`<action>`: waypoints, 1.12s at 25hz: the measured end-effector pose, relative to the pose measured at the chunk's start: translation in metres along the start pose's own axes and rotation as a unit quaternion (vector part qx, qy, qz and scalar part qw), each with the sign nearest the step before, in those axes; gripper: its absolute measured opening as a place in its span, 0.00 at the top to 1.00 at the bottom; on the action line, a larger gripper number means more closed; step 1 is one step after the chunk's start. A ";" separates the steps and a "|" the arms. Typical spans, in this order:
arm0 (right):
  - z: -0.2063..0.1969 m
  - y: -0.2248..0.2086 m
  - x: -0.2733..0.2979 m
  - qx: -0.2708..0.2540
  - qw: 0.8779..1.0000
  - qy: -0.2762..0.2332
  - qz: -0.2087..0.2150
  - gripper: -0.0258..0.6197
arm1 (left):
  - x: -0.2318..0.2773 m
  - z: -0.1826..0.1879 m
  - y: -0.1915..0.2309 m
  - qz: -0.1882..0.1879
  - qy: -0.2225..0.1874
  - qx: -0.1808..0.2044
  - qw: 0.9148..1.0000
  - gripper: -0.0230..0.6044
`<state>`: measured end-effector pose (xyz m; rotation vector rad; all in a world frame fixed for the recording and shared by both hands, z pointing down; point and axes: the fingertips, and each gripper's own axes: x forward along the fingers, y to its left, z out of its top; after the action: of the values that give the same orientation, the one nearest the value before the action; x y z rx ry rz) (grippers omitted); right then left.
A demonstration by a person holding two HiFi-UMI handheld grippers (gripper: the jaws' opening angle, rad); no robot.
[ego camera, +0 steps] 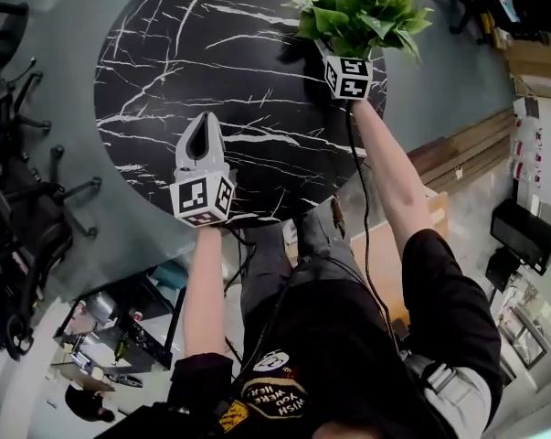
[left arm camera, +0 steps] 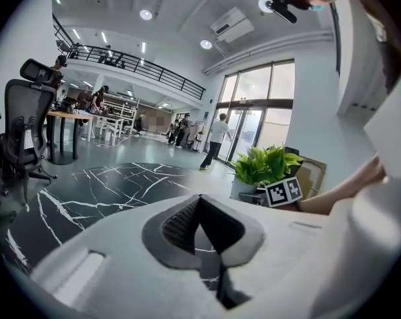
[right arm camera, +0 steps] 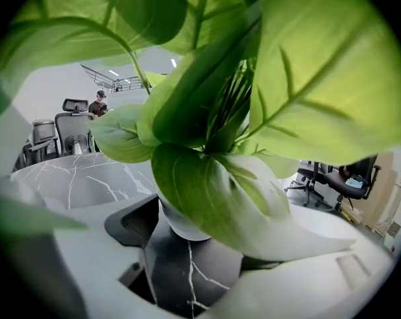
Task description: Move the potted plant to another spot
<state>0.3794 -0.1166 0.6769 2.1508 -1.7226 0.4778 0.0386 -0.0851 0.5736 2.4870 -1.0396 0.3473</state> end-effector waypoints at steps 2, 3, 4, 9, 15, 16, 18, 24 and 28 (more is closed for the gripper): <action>-0.007 -0.004 -0.015 -0.001 1.000 -0.002 0.001 0.37 | 0.000 -0.003 -0.009 -0.009 0.003 0.003 1.000 0.96; -0.011 -0.005 -0.022 -0.001 1.000 -0.003 0.001 0.37 | 0.000 -0.004 -0.013 -0.014 0.005 0.006 1.000 0.96; -0.014 -0.006 -0.030 -0.001 1.000 -0.003 0.000 0.37 | 0.000 -0.005 -0.017 -0.018 0.006 0.008 1.000 0.96; -0.034 -0.007 -0.068 0.004 1.000 0.002 -0.007 0.37 | -0.004 -0.011 -0.034 -0.037 0.015 0.016 0.999 0.96; -0.050 -0.007 -0.101 -0.008 1.000 0.013 -0.008 0.37 | -0.006 -0.014 -0.051 -0.056 0.021 0.023 0.998 0.96; -0.050 -0.006 -0.103 -0.010 1.000 0.014 -0.007 0.37 | -0.006 -0.014 -0.052 -0.058 0.023 0.023 0.998 0.96; -0.050 -0.007 -0.103 -0.009 1.000 0.015 -0.005 0.37 | -0.007 -0.015 -0.055 -0.060 0.025 0.024 0.998 0.96; -0.048 -0.003 -0.103 -0.007 1.000 0.016 0.012 0.33 | -0.003 -0.015 -0.063 -0.066 0.031 0.028 0.997 0.96; -0.049 0.000 -0.118 0.017 0.999 0.024 0.016 0.30 | -0.002 -0.012 -0.070 -0.072 0.031 0.024 0.997 0.96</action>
<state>0.3524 0.0074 0.6658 2.1201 -1.7365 0.5662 0.0869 -0.0345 0.5638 2.5584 -0.8313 0.4062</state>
